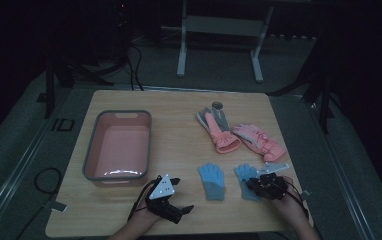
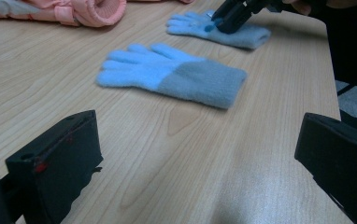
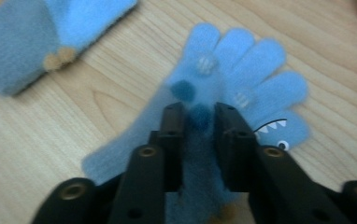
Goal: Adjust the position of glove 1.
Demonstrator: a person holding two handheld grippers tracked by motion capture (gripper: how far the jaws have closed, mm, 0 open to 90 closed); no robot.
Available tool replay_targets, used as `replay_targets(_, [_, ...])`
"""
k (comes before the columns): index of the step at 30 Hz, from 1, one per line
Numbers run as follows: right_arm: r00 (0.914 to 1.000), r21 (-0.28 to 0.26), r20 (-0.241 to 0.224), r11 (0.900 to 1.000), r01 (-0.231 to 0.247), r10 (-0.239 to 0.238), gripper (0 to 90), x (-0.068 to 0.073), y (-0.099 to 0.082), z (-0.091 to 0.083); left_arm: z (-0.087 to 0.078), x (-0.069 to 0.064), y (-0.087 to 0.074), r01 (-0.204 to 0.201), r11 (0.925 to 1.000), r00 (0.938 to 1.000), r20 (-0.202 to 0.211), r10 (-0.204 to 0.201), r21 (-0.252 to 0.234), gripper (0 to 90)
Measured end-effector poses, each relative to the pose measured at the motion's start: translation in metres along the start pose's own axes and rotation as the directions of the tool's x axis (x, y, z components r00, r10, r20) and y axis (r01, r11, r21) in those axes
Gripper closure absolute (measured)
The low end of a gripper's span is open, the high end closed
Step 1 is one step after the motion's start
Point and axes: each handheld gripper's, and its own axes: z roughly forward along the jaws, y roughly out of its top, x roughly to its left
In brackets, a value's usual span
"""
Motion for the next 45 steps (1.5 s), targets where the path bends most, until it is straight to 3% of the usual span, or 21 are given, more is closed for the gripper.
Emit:
replay_targets(6, [0.9994,-0.008,0.025,0.9997,-0.023,0.023,84.5,0.005,0.000,0.000,0.000,0.000,0.000,-0.001,1.0000,1.0000,-0.001,0.001,0.000,0.6])
replay_targets(8, [0.9969,-0.022,0.058,0.9984,-0.052,0.054,85.5,0.006,0.006,-0.006,0.000,0.000,0.000,0.000,1.0000,1.0000,0.000,0.000,-0.001,0.6])
replay_targets(10, [0.9952,-0.055,0.057,0.9955,-0.077,0.080,85.6,0.006,0.014,-0.016,0.000,0.000,0.000,0.000,1.0000,1.0000,0.001,0.000,-0.001,0.6])
replay_targets(11, [0.9952,-0.055,0.057,0.9955,-0.077,0.080,85.6,0.006,0.014,-0.016,0.000,0.000,0.000,0.000,1.0000,1.0000,0.002,0.000,0.000,0.6])
replay_targets(12, [0.9952,-0.088,0.057,0.9934,-0.074,0.079,85.6,0.009,0.025,-0.026,0.000,0.000,0.000,-0.002,1.0000,1.0000,0.003,0.002,0.002,0.6])
replay_targets(15, [0.9952,-0.120,0.081,0.9918,-0.045,0.055,85.6,0.017,0.044,-0.041,0.000,0.000,0.000,-0.004,1.0000,1.0000,0.003,0.004,0.001,0.6])
replay_targets(18, [0.9954,-0.127,0.084,0.9913,-0.035,0.046,85.6,0.020,0.050,-0.045,0.000,0.000,0.000,-0.005,1.0000,1.0000,0.000,0.005,-0.001,0.6])
replay_targets(19, [0.9961,-0.140,0.081,0.9898,-0.024,0.036,85.7,0.027,0.062,-0.050,0.000,0.001,0.000,-0.007,1.0000,1.0000,-0.001,0.007,-0.002,0.6])
replay_targets(23, [0.9972,-0.152,0.074,0.9883,0.000,0.011,85.6,0.038,0.076,-0.052,0.000,0.000,0.000,-0.011,0.9999,0.9999,0.001,0.011,0.000,0.6])
replay_targets(27, [0.9993,-0.152,0.025,0.9879,0.030,-0.027,85.6,0.058,0.090,-0.040,0.000,0.000,0.000,-0.013,0.9999,0.9999,0.002,0.013,-0.002,0.6])
replay_targets(29, [0.9993,-0.145,0.016,0.9888,0.036,-0.034,85.6,0.061,0.091,-0.036,0.000,0.000,0.000,-0.014,0.9999,0.9999,0.002,0.014,-0.001,0.6])
replay_targets(33, [0.9981,-0.108,-0.017,0.9926,0.056,-0.058,85.6,0.079,0.095,-0.014,0.000,0.000,0.000,-0.013,0.9999,0.9999,0.005,0.013,0.001,0.6])
replay_targets(40, [0.9953,-0.056,-0.060,0.9958,0.073,-0.076,85.5,0.090,0.093,0.007,0.000,0.000,0.000,-0.015,0.9999,0.9999,0.006,0.015,0.001,0.6])
replay_targets(45, [0.9957,-0.023,-0.062,0.9975,0.067,-0.068,85.4,0.093,0.088,0.016,0.000,0.000,0.000,-0.015,0.9999,0.9999,0.009,0.015,0.003,0.6])
